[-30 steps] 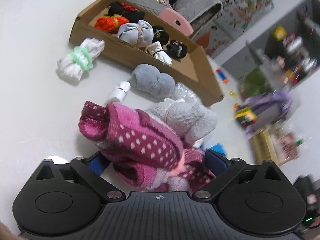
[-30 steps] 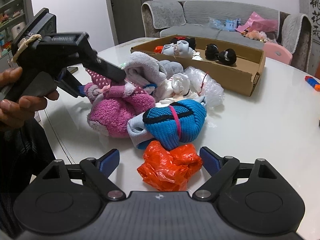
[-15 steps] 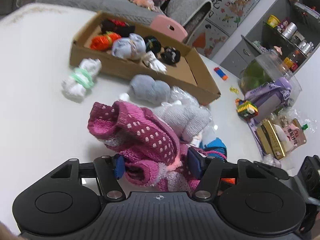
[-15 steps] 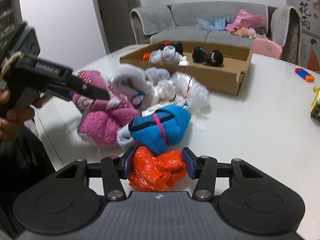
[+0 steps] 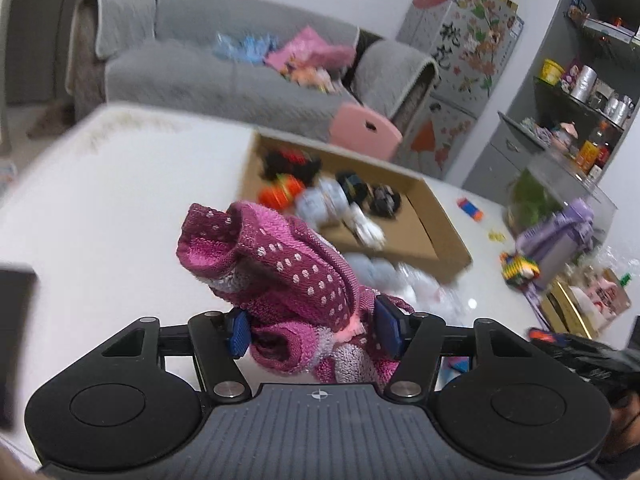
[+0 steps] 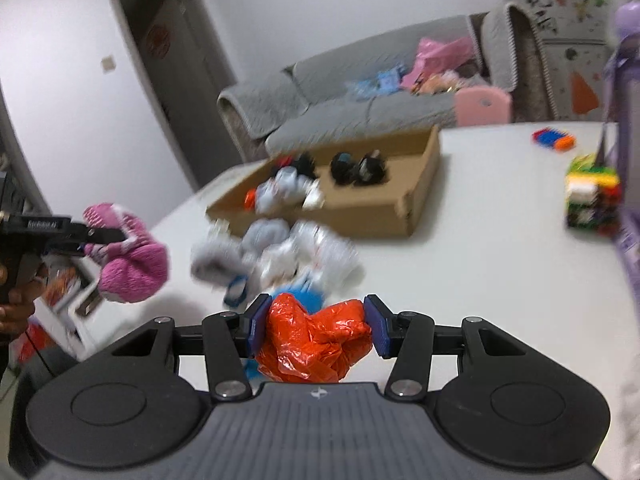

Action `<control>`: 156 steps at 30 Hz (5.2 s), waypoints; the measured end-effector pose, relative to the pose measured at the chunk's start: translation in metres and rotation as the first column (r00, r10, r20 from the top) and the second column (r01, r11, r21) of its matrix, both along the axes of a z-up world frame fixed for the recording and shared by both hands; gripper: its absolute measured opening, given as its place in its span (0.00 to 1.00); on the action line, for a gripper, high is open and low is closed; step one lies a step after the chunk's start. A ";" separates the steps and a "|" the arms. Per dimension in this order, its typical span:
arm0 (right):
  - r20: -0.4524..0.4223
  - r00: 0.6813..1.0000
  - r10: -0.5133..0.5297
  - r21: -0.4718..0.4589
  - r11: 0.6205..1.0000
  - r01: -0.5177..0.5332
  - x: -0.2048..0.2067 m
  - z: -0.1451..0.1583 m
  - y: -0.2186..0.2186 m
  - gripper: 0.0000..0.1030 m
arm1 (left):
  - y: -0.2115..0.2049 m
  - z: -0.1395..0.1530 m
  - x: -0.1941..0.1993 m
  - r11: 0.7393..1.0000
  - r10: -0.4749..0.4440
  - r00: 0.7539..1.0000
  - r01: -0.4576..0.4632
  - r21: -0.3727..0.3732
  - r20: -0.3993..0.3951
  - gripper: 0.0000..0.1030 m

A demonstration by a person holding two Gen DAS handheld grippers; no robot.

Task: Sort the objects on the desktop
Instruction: 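Lift both held items and carry them toward the cardboard box, then lower both items into the cardboard box and open both tools, then grasp green-banded white cloth roll with left tool while right tool grasps blue-black sock, then carry both items into the cardboard box and open both tools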

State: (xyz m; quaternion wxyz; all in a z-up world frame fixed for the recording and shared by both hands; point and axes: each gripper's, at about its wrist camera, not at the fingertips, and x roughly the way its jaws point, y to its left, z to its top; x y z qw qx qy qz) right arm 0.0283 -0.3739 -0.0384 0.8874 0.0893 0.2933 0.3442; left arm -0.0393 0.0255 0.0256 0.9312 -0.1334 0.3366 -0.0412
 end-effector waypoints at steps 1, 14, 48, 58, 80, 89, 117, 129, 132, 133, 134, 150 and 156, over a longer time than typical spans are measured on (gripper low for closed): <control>0.011 1.000 -0.009 0.021 1.000 0.009 0.003 0.009 -0.005 0.45 | 0.003 0.008 0.005 1.000 0.004 1.000 -0.004 0.016 0.014 0.64; 0.116 0.993 -0.030 0.105 0.994 0.018 0.076 0.086 0.007 0.45 | -0.031 0.090 0.087 0.983 -0.099 0.982 0.072 0.171 0.159 0.64; -0.069 0.996 -0.057 -0.042 0.998 0.055 0.205 0.039 0.078 0.45 | -0.142 -0.026 0.227 0.906 -0.310 0.951 0.295 0.304 0.000 0.65; -0.083 0.995 -0.062 -0.124 0.991 0.052 0.218 0.023 0.096 0.45 | -0.148 -0.050 0.229 0.921 -0.299 0.954 0.297 0.253 -0.030 0.65; -0.051 0.994 -0.095 -0.234 0.969 0.081 0.222 0.009 0.110 0.74 | -0.141 -0.054 0.226 0.928 -0.299 0.954 0.297 0.226 -0.028 0.83; 0.038 0.994 -0.102 -0.128 0.986 0.106 0.183 0.054 0.085 0.75 | -0.117 -0.001 0.189 0.930 -0.286 0.954 0.254 0.265 0.092 0.95; 0.043 0.995 0.086 -0.087 0.993 -0.082 -0.007 -0.010 0.083 0.91 | -0.003 -0.069 0.066 0.927 -0.181 0.983 0.167 0.336 0.012 1.00; 0.035 0.998 0.048 -0.202 0.979 -0.040 -0.012 -0.029 0.098 0.92 | -0.018 -0.095 0.099 0.906 -0.217 0.974 0.224 0.359 -0.059 0.99; 0.027 0.998 0.049 -0.212 0.976 -0.042 -0.012 -0.032 0.099 0.90 | -0.021 -0.101 0.103 0.899 -0.230 0.971 0.239 0.367 -0.070 0.99; 0.023 0.999 0.044 -0.219 0.975 -0.038 -0.012 -0.034 0.098 0.89 | -0.022 -0.103 0.105 0.897 -0.232 0.970 0.242 0.369 -0.072 0.99; 0.022 0.999 0.034 -0.227 0.973 -0.028 -0.019 -0.038 0.098 0.88 | -0.022 -0.104 0.106 0.896 -0.231 0.970 0.241 0.373 -0.072 0.99; -0.015 1.000 -0.021 -0.117 0.993 0.019 -0.028 -0.029 0.070 0.62 | -0.023 -0.107 0.095 0.919 -0.269 0.958 0.286 0.270 -0.101 0.32; -0.031 0.998 -0.054 -0.061 0.997 0.052 -0.026 -0.024 0.052 0.62 | -0.022 -0.090 0.067 0.923 -0.250 0.965 0.261 0.283 -0.075 0.32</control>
